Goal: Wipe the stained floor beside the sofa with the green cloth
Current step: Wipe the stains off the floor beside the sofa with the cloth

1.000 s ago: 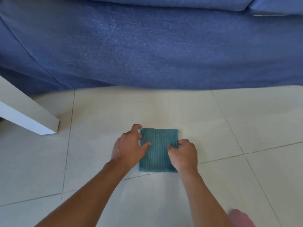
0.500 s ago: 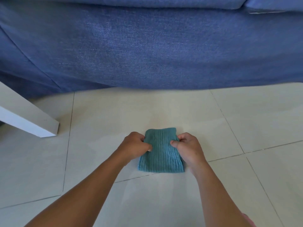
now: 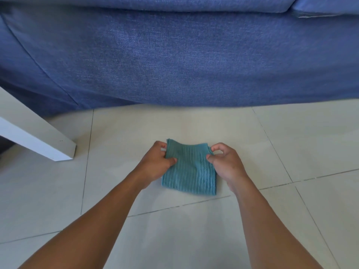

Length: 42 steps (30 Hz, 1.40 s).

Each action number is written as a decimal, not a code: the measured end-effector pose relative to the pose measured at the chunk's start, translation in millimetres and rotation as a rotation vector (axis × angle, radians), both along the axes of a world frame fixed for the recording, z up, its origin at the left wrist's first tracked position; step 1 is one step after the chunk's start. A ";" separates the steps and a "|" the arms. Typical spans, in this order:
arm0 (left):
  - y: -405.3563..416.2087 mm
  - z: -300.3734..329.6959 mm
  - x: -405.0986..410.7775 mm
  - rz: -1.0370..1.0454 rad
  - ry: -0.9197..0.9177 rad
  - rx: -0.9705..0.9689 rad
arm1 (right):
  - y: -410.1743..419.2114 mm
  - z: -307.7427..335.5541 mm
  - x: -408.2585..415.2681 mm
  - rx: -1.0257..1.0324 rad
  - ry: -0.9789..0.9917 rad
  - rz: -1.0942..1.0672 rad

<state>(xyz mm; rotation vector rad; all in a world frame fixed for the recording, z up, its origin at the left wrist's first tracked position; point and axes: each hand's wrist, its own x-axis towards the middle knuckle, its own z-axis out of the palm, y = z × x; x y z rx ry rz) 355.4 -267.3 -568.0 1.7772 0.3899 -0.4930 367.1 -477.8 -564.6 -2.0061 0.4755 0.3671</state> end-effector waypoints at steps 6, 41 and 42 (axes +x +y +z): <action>16.8 34.8 36.4 0.110 -0.324 -0.049 | 18.4 42.4 50.5 0.092 -0.326 0.003; 78.2 -58.2 -47.1 -0.535 -0.496 0.979 | -22.4 -65.0 -112.6 -0.817 -0.178 0.449; 78.0 -58.0 -46.6 -0.532 -0.500 0.974 | -32.3 -64.5 -103.2 -0.836 -0.124 0.363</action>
